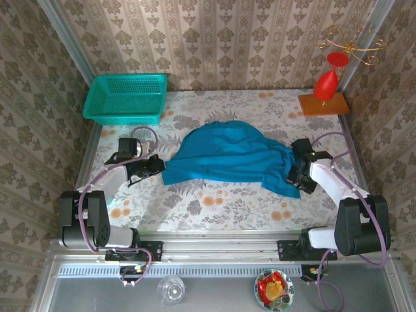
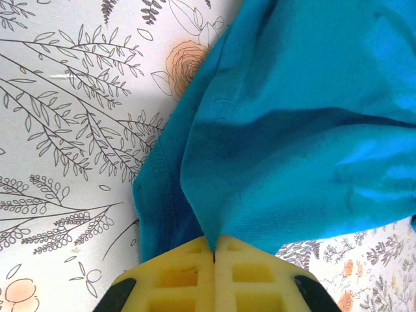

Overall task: Fold the inside-out t-shirt
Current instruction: Turn over the T-shirt at the center of the table.

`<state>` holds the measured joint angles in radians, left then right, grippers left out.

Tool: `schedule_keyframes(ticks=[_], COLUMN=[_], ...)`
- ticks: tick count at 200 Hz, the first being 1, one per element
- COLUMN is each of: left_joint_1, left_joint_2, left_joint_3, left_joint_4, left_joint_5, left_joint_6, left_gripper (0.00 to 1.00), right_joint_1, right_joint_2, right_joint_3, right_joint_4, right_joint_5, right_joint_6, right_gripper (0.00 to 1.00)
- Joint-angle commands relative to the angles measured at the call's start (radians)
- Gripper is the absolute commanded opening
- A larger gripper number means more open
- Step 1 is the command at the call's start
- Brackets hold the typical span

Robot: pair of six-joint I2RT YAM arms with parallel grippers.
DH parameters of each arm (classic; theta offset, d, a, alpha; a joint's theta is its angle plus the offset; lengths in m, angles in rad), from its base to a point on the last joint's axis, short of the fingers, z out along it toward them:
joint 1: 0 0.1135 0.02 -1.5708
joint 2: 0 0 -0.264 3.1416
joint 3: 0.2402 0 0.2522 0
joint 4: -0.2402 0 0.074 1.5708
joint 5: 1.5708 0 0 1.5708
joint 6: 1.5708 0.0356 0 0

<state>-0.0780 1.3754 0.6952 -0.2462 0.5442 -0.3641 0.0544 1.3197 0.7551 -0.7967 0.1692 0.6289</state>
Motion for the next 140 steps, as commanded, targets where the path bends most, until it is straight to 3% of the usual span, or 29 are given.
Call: schedule_keyframes(ticks=[1,105,140], left_joint_1=[-0.006,-0.009,-0.008], left_joint_2=[0.003,-0.009,-0.016], left_joint_3=[0.026,0.016,0.012], left_joint_4=[-0.018,-0.011,-0.010], left_joint_5=[-0.009,-0.009,-0.011], left_joint_6=[0.016,0.009,0.009], left_gripper=[0.00,0.00,0.00], right_joint_1=[-0.013,-0.123,-0.126], right_joint_2=[-0.003,0.159,0.194], right_joint_3=[-0.031,-0.038,-0.022], right_joint_4=[-0.017,0.045,0.045], right_joint_5=[0.041,-0.152,-0.166], right_joint_6=[0.023,-0.002,-0.012], right_gripper=[0.49,0.46,0.36])
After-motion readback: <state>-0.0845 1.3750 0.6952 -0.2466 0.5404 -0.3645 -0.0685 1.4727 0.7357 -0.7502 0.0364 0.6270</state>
